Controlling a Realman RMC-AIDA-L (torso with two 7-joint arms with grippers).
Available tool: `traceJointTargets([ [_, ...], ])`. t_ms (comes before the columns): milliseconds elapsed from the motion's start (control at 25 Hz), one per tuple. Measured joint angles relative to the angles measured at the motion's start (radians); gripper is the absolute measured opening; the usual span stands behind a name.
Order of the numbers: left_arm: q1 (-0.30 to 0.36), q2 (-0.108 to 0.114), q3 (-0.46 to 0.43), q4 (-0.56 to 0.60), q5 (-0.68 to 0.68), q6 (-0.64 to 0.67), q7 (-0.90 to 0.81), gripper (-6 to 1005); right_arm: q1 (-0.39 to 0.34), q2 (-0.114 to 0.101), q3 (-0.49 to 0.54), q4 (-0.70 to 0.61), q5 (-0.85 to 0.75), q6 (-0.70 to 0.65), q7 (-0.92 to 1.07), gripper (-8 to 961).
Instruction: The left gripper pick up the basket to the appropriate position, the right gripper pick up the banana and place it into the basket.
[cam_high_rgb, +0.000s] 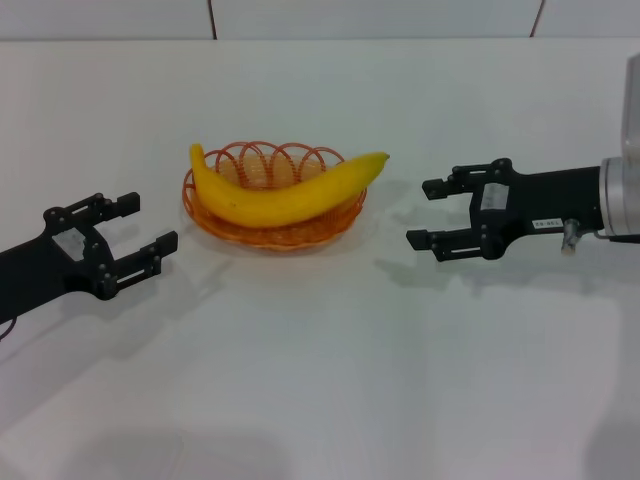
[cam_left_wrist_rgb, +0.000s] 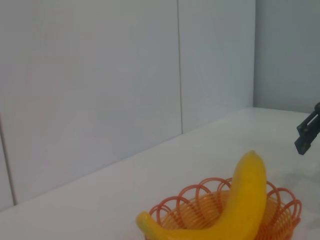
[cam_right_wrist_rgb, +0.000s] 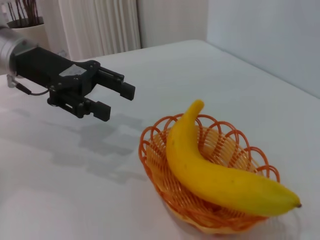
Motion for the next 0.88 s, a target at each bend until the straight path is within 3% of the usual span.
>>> traceJointTargets([
  [880, 0.005, 0.000, 0.000, 0.000, -0.001, 0.000, 0.000, 711, -0.002, 0.002, 0.014, 0.003, -0.012, -0.006, -0.007, 741],
])
